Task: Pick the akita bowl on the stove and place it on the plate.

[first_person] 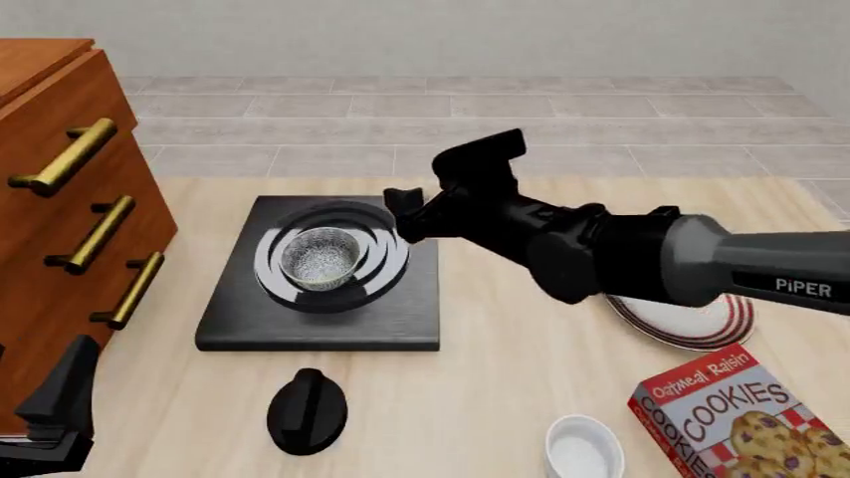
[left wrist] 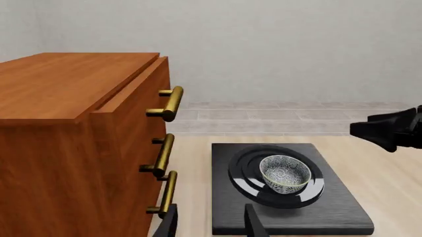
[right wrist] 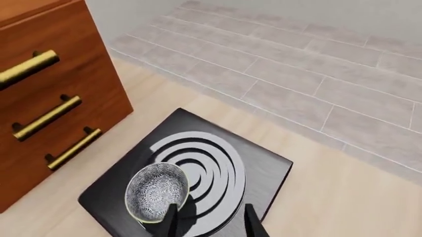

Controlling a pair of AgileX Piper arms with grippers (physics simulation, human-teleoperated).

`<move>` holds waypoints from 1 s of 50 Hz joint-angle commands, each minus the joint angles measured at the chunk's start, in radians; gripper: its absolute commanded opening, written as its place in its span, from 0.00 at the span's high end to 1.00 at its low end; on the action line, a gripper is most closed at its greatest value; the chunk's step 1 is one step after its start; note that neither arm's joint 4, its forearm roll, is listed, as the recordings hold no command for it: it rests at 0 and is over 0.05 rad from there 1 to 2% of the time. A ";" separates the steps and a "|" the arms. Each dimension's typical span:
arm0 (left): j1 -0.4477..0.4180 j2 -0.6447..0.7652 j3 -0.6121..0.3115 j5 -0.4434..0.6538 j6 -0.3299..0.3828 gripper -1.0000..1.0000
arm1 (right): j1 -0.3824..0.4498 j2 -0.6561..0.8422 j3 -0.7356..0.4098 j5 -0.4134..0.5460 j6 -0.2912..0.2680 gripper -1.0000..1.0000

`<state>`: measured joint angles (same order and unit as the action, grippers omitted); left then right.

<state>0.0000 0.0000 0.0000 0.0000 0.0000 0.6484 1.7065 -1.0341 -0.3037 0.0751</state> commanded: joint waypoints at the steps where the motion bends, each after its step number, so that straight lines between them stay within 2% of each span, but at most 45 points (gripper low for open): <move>1: 0.000 0.000 0.000 0.000 0.000 0.00 | 0.025 0.071 -0.106 0.073 -0.002 0.00; 7: 0.000 0.000 0.000 0.000 0.000 0.00 | 0.033 0.117 -0.153 0.105 -0.029 0.00; 15: 0.000 0.000 0.000 0.000 0.000 0.00 | 0.024 0.166 -0.229 0.153 -0.036 0.00; 25: 0.000 0.000 0.000 0.000 0.000 0.00 | 0.068 0.202 -0.293 0.218 -0.001 0.00; 27: 0.000 0.000 0.000 0.000 0.000 0.00 | 0.077 0.213 -0.303 0.228 -0.018 0.00; 31: 0.000 0.000 0.000 0.000 0.000 0.00 | 0.070 0.240 -0.329 0.251 0.005 0.00; 34: 0.000 0.000 0.000 0.000 0.000 0.00 | 0.078 0.260 -0.353 0.278 -0.002 0.00; 35: 0.000 0.000 0.000 0.000 0.000 0.00 | 0.087 0.275 -0.370 0.304 0.021 0.00; 41: 0.000 0.000 0.000 0.000 0.000 0.00 | 0.073 0.299 -0.396 0.334 0.017 0.00; 43: 0.000 0.000 0.000 0.000 0.000 0.00 | 0.068 0.301 -0.398 0.334 -0.011 0.00; 45: 0.000 0.000 0.000 0.000 0.000 0.00 | 0.067 0.312 -0.404 0.344 0.015 0.00; 47: 0.000 0.000 0.000 0.000 0.000 0.00 | 0.056 0.318 -0.413 0.348 -0.010 0.00; 50: 0.000 0.000 0.000 0.000 0.000 0.00 | 0.047 0.330 -0.422 0.356 -0.005 0.00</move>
<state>0.0000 0.0000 0.0000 0.0000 0.0000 0.7120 1.9956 -1.4147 0.0117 0.0738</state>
